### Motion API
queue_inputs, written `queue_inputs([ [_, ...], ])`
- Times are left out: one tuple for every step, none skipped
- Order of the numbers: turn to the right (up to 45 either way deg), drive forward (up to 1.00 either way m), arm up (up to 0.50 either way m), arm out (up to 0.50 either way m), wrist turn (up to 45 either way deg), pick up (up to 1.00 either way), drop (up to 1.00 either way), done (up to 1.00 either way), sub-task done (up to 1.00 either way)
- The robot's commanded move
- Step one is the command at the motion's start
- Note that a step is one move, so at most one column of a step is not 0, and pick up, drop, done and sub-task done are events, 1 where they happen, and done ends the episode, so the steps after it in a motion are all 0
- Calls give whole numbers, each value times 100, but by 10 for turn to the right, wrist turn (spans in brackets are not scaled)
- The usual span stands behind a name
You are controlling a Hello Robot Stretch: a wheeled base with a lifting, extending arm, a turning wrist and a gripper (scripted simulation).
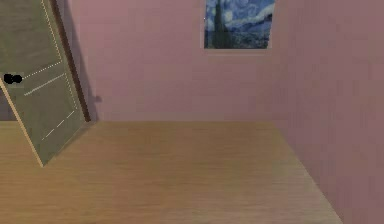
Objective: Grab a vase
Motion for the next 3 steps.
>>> queue_inputs([
  [0, 0, 50, 0, 0, 0, 0, 0, 0],
  [0, 0, 38, 0, 0, 0, 0, 0, 0],
  [0, 0, 0, 50, 0, 0, 0, 0, 0],
])
